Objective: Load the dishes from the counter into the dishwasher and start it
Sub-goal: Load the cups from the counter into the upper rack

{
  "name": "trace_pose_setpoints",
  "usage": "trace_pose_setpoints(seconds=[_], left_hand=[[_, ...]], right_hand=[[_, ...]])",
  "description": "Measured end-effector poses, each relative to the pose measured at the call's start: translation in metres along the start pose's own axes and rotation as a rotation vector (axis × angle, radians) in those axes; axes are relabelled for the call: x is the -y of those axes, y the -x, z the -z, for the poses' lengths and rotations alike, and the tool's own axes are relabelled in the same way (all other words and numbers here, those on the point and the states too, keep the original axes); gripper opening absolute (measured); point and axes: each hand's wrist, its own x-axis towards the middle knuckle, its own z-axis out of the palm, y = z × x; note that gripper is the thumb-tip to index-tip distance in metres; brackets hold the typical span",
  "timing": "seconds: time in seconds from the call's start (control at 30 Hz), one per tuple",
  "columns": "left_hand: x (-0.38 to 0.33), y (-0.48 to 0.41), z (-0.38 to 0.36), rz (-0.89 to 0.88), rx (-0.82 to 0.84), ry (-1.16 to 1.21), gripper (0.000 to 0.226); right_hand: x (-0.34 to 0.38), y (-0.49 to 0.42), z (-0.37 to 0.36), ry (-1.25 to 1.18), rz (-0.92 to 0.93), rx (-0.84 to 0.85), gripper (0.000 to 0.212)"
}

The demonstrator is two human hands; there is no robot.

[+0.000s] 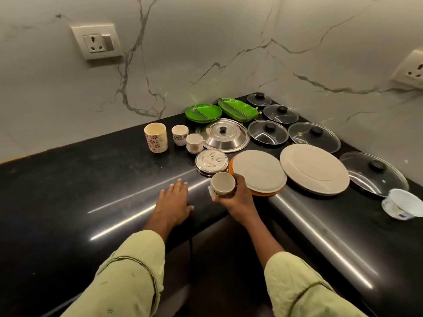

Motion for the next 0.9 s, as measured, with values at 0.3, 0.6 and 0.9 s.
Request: trace_pose_setpoints(seconds=[0.3, 0.6, 0.9], left_hand=[[-0.047, 0.099, -0.031, -0.168, -0.261, -0.099, 0.073], [-0.044, 0.176, -0.063, -0.274, -0.281, -0.152, 0.073], [-0.045, 0.257, -0.084, -0.428, -0.277, -0.132, 0.073]], right_hand=[[-0.014, 0.094, 0.027, -0.030, 0.003, -0.075, 0.071], [-0.022, 0.187, 0.041, -0.022, -0.043, -0.170, 0.069], [-0.010, 0.299, 0.045, 0.073, -0.020, -0.396, 0.075]])
